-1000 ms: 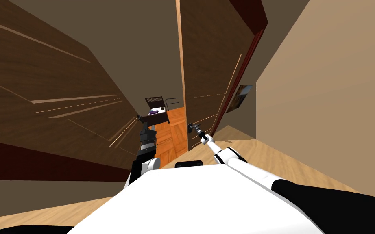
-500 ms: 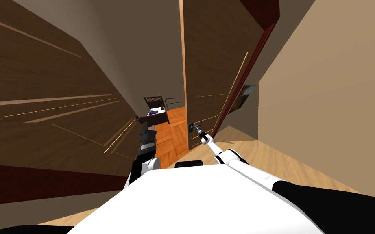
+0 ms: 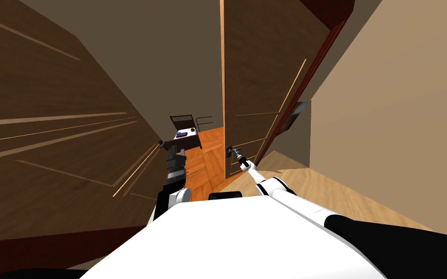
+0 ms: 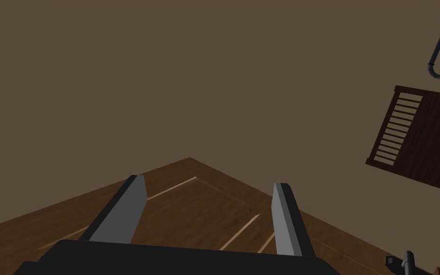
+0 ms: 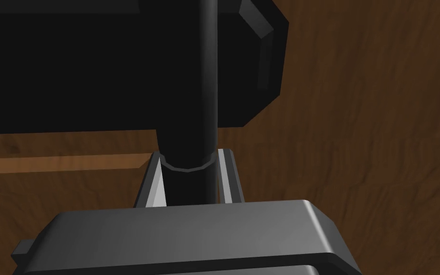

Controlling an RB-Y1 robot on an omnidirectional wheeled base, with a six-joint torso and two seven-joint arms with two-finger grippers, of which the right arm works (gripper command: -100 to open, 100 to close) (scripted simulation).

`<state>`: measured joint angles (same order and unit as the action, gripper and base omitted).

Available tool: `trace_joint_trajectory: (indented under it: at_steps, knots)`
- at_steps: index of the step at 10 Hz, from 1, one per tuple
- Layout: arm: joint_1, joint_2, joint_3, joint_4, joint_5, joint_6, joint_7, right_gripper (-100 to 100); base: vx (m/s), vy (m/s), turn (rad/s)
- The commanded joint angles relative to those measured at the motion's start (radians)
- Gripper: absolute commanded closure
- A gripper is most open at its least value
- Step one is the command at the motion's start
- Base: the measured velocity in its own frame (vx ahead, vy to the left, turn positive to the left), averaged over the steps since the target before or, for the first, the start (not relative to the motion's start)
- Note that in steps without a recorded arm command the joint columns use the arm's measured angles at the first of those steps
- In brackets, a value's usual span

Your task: Push the door open

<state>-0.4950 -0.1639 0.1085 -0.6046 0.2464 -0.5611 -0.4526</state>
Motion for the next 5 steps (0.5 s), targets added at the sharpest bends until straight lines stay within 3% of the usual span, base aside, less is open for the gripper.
trace_joint_trajectory:
  at_steps: [1,2,3,5]
  knots:
    - [-0.007,-0.014,-0.027,-0.006,-0.013,0.009,0.016,100,0.150,0.140,-0.057]
    - [-0.007,-0.014,-0.027,-0.006,-0.013,0.009,0.016,100,0.088,0.092,-0.025]
    - [-0.006,-0.017,-0.050,-0.003,-0.025,0.015,0.034,100,0.146,0.120,-0.056]
    - [-0.004,-0.019,-0.066,-0.001,-0.033,0.018,0.047,100,0.117,0.124,-0.043]
